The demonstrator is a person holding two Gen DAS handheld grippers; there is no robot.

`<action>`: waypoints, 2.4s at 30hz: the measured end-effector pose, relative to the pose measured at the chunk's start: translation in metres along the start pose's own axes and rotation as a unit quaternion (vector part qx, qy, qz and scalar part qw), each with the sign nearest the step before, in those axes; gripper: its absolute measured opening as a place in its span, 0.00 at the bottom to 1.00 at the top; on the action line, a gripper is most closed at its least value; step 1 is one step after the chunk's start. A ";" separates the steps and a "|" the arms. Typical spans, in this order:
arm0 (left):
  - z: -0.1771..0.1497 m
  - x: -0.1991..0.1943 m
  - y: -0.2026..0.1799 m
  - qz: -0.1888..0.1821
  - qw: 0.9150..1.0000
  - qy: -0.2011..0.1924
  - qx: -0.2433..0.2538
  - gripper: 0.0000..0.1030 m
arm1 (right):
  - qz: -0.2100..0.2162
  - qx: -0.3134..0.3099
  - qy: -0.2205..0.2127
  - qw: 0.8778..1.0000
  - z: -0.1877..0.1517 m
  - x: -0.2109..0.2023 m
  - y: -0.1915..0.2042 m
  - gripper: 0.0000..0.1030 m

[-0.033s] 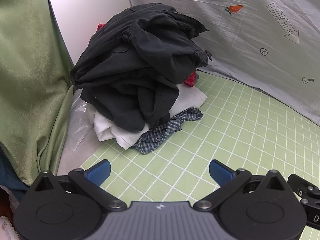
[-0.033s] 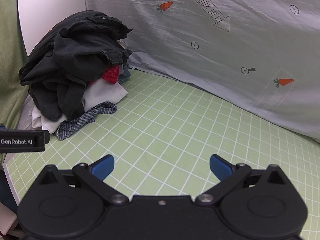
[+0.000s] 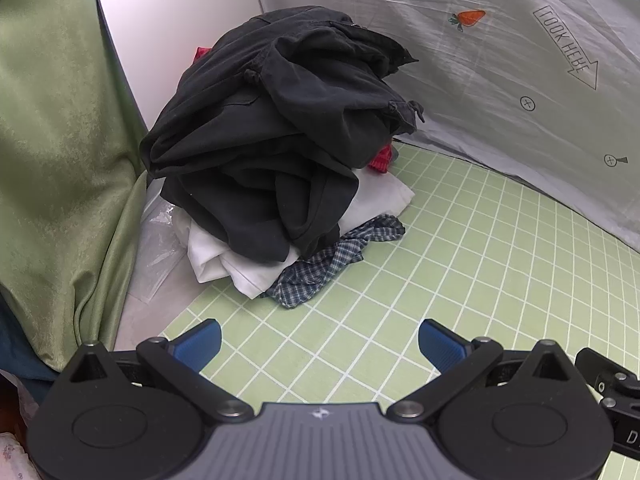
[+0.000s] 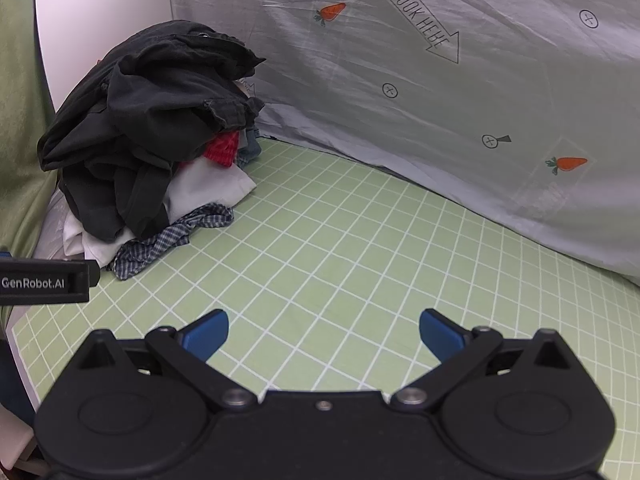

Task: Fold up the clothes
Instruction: 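Move both grippers toward the dark trousers on the clothes pile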

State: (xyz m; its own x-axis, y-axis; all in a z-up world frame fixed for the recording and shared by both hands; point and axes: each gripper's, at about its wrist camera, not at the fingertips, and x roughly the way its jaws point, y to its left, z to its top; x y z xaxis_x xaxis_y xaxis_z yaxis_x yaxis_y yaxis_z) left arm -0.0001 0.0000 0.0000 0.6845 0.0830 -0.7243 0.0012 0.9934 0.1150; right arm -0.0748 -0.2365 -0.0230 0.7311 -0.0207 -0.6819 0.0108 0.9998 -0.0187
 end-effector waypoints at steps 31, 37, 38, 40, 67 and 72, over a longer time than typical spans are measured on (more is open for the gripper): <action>-0.003 -0.001 0.001 -0.002 1.000 0.004 0.005 1.00 | -0.005 -0.004 0.002 1.000 0.000 -0.002 0.003 1.00; -0.003 0.000 0.001 -0.001 1.000 0.006 0.005 1.00 | -0.006 -0.005 0.003 1.000 0.000 -0.002 0.003 1.00; -0.003 0.000 0.002 -0.001 1.000 0.006 0.005 1.00 | -0.006 -0.005 0.003 1.000 0.000 -0.002 0.003 1.00; -0.003 0.001 0.002 -0.001 1.000 0.007 0.004 1.00 | -0.006 -0.005 0.004 1.000 0.000 -0.002 0.003 1.00; -0.003 0.012 0.007 0.002 1.000 0.031 -0.002 1.00 | 0.000 -0.019 0.016 1.000 0.005 0.013 0.012 1.00; 0.008 0.023 0.016 0.024 0.999 0.038 -0.013 1.00 | 0.007 -0.031 0.019 0.999 0.020 0.029 0.018 1.00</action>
State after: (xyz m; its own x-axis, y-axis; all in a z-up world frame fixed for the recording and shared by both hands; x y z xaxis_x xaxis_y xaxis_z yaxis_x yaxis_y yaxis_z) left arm 0.0215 0.0174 -0.0098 0.6252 0.1358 -0.7686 -0.0499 0.9897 0.1342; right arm -0.0394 -0.2185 -0.0288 0.7050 -0.0075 -0.7092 -0.0422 0.9977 -0.0525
